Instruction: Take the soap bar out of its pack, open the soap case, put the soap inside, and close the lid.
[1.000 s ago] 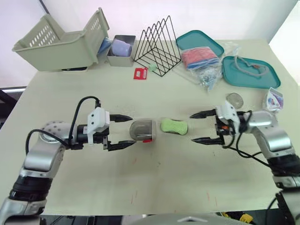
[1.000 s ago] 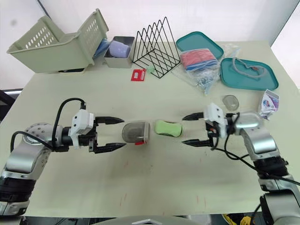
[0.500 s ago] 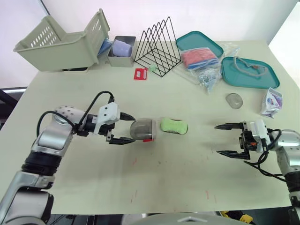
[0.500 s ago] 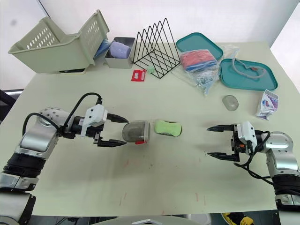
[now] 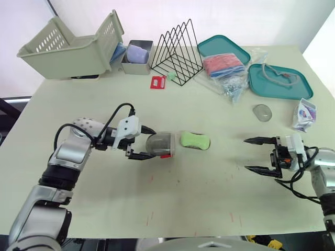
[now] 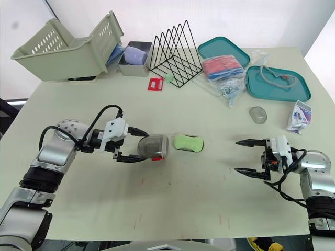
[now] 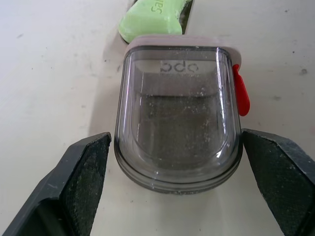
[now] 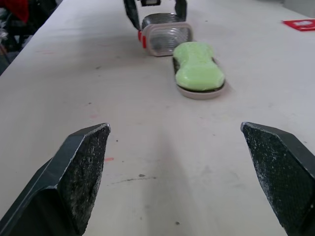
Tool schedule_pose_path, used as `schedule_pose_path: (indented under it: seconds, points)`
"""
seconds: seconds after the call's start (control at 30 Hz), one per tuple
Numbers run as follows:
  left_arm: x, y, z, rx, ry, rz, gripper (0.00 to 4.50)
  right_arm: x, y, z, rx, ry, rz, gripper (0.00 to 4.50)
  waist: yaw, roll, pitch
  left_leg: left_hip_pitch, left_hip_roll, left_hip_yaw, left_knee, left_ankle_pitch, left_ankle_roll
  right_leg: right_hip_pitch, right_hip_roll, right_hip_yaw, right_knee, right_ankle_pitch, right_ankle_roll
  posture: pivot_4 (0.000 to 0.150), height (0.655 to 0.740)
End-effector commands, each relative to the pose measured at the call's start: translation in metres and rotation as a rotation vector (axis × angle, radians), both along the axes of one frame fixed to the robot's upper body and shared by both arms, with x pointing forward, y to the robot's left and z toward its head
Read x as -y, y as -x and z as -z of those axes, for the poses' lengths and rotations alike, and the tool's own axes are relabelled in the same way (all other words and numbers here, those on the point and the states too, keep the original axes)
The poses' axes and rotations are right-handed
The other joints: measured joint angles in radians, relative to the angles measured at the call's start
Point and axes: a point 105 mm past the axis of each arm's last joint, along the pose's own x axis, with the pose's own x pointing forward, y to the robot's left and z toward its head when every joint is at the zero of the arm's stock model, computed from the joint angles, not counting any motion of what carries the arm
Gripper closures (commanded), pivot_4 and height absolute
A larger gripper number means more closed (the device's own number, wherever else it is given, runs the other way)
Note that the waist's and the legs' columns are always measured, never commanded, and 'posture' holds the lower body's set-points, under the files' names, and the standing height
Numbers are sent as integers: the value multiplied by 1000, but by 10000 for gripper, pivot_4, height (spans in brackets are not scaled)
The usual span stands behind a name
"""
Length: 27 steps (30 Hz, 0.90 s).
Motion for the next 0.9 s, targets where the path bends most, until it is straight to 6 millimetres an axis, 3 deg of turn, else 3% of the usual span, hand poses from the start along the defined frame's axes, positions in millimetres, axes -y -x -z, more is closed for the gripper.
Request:
schedule_pose_path:
  seconds: [0.03, 0.9]
  points:
    - [3, -2, -5, 36, 0, 23, 0, 8, 2, -4, 26, -1, 19, 419, 0, 0, 0, 0, 0, 0, 0, 0, 0, 0, 0, 0, 0, 0, 0, 1500, 7400]
    - [7, -7, 6, 18, 1, 56, 0, 10, 7, 1, 17, 30, 19, 419, 0, 0, 0, 0, 0, -2, 3, 0, 0, 1, 0, -2, 1, 0, 0, 1500, 7400]
